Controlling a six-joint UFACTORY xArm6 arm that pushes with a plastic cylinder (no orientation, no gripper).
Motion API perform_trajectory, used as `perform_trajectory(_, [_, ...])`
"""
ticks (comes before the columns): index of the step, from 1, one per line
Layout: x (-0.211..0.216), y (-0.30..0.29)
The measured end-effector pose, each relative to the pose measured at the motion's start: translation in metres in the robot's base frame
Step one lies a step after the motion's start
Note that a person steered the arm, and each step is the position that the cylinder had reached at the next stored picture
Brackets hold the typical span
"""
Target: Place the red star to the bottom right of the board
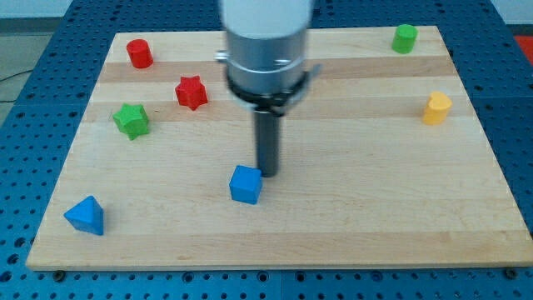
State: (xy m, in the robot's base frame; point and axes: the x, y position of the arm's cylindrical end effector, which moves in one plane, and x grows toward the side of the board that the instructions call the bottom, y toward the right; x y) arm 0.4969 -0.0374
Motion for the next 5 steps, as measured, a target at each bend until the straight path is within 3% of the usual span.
perform_trajectory(1, [0.043, -0.009])
perform_trajectory(2, [0.007, -0.014])
perform_trajectory(3, [-0.067, -0.047])
perform_trajectory(4, [-0.081, -0.117])
perform_trajectory(5, [-0.101, -0.149])
